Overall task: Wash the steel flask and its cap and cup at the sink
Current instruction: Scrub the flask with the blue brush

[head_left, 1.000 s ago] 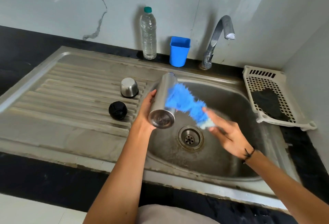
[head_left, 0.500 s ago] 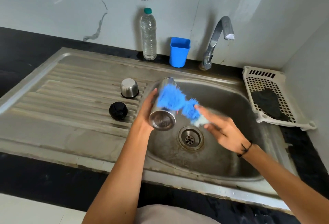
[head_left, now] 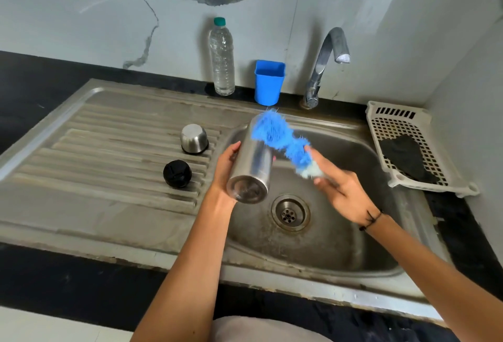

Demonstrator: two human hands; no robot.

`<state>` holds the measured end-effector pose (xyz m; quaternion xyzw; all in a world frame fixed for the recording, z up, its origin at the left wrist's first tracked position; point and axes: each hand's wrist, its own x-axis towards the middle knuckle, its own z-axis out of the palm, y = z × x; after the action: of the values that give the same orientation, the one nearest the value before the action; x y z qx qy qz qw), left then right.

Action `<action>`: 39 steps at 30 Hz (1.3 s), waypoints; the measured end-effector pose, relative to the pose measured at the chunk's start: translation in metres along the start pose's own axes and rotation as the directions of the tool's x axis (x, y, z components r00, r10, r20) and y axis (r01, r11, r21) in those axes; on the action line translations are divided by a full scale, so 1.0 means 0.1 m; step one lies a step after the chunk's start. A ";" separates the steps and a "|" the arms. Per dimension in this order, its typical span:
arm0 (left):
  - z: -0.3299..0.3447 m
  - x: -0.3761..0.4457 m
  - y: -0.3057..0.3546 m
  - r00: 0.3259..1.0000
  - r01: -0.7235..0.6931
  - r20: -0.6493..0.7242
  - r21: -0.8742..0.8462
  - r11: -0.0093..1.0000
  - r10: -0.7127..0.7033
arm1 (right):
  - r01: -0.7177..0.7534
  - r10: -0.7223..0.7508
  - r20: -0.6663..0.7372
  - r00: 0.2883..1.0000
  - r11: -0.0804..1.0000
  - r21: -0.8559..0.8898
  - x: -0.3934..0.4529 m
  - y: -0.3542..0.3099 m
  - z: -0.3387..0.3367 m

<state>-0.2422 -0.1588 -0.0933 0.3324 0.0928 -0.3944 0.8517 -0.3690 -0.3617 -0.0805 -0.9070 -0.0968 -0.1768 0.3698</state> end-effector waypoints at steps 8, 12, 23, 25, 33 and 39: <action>-0.04 0.00 0.02 0.999 0.008 0.039 0.003 1.000 -0.008 | -0.040 0.044 0.033 0.998 0.993 -0.113 -0.16 0.13 0.26; 0.03 -0.04 0.05 0.991 0.076 0.124 -0.131 0.988 -0.060 | -0.264 0.264 -0.021 0.964 0.955 -0.138 0.12 0.23 0.11; -0.08 -0.01 0.01 0.957 0.090 0.282 -0.055 0.994 -0.071 | 0.126 -0.115 0.123 0.986 0.988 -0.087 -0.28 -0.01 0.30; 0.03 0.01 -0.02 0.963 0.009 0.269 -0.087 0.996 0.015 | 0.069 -0.064 0.056 0.996 0.993 -0.096 -0.17 0.05 0.35; 0.10 0.04 0.01 0.973 0.052 0.232 -0.298 0.953 0.019 | -0.180 0.182 -0.069 0.981 0.983 0.033 0.06 0.08 0.22; 0.00 -0.01 0.05 0.938 0.086 0.345 -0.128 0.988 -0.037 | 0.053 -0.056 0.031 0.998 0.996 0.077 -0.30 -0.17 0.23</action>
<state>-0.2390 -0.1557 -0.0905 0.1946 -0.0182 -0.4650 0.8635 -0.3956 -0.3343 -0.0968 -0.8922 -0.1341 -0.1680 0.3973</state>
